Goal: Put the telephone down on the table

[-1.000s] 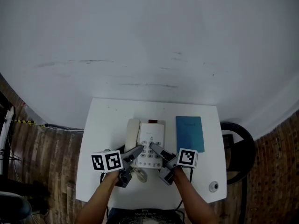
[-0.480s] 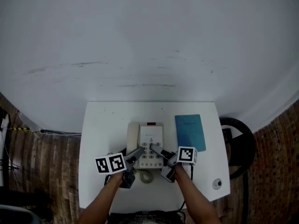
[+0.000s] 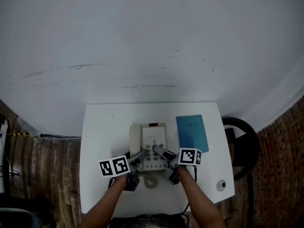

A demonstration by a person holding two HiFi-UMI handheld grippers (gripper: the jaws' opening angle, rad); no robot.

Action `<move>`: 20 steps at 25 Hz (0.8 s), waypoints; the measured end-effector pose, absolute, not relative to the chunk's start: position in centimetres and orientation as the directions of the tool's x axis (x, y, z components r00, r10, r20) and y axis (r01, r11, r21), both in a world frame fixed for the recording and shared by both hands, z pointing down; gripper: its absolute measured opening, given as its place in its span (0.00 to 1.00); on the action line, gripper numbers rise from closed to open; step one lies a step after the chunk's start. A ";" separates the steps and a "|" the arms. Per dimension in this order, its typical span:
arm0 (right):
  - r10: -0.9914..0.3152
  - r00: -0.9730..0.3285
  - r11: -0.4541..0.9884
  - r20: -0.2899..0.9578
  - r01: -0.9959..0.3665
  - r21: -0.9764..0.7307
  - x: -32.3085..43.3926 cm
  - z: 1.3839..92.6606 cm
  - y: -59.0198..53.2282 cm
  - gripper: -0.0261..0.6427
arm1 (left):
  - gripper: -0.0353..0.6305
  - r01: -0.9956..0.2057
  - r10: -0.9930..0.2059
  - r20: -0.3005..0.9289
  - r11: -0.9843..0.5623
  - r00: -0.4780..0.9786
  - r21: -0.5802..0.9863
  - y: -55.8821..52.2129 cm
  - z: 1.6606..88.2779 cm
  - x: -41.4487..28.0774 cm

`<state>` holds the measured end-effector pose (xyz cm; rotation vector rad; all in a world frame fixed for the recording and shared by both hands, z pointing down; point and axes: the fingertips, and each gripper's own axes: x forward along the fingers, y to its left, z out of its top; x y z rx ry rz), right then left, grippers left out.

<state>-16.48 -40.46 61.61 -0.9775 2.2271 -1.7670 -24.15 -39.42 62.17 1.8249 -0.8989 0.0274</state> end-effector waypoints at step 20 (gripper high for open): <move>-0.582 -0.613 0.171 0.534 -0.735 -0.656 -14.7 62.4 -40.4 0.47 | 0.61 -0.637 -0.552 0.448 -0.209 0.703 0.742 -39.3 62.4 -23.4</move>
